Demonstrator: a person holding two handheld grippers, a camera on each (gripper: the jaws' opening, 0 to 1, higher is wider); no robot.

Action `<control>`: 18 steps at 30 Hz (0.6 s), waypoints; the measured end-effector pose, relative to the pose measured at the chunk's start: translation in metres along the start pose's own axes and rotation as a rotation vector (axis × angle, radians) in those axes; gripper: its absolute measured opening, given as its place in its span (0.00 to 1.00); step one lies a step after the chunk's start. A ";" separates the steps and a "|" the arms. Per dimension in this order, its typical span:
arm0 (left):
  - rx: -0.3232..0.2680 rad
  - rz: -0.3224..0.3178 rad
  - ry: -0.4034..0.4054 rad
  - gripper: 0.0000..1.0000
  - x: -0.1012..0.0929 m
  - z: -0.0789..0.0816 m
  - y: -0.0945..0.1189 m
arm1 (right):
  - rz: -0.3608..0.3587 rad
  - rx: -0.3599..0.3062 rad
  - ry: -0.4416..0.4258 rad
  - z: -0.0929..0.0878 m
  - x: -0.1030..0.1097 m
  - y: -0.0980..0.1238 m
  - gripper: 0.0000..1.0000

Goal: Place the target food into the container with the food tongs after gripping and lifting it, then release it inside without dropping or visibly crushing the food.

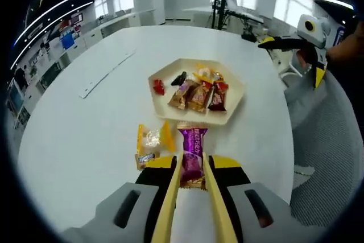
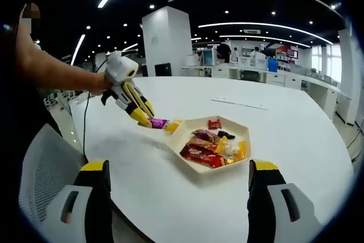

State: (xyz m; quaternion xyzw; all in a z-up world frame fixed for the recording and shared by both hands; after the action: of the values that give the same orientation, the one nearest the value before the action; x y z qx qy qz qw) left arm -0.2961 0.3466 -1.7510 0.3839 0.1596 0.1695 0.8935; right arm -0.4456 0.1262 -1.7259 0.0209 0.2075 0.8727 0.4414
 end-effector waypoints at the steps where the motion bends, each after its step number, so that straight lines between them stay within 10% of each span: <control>1: 0.004 -0.006 -0.008 0.19 0.001 0.003 0.002 | 0.001 0.000 0.000 0.000 0.000 0.000 0.99; 18: 0.001 0.003 -0.058 0.19 0.009 0.044 0.026 | -0.006 -0.003 0.000 0.000 -0.001 0.000 0.99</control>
State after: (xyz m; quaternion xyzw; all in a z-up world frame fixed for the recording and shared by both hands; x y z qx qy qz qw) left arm -0.2749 0.3395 -1.7041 0.3895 0.1331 0.1598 0.8972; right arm -0.4452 0.1253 -1.7256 0.0196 0.2061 0.8718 0.4440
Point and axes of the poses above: the point that each gripper's makers call its tool centre point, and the gripper's own axes: y roughly backward along the fingers, x roughly to its left, z roughly out of its top, the point moved 4 cm from there along y, roughly backward along the fingers, and after that the axes turned 12 degrees about y, right-handed, at the moved point
